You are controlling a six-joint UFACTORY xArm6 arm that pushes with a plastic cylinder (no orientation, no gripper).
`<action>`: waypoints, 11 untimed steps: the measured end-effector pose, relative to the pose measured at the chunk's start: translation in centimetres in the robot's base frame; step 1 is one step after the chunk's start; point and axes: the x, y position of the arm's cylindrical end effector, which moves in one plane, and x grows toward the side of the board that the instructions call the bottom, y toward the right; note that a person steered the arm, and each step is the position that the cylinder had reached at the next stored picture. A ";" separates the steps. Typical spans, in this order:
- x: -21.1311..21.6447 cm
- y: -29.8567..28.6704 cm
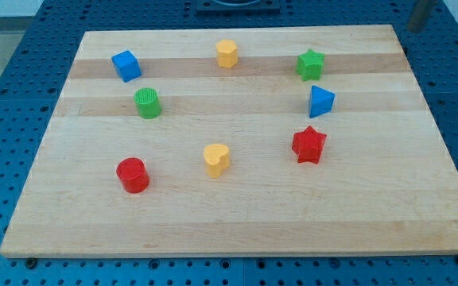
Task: Slide group of blocks slightly left
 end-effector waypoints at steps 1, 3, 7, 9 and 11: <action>0.0 -1.0; 0.0 -2.7; 4.5 -9.4; 12.0 -9.4; 17.2 -12.1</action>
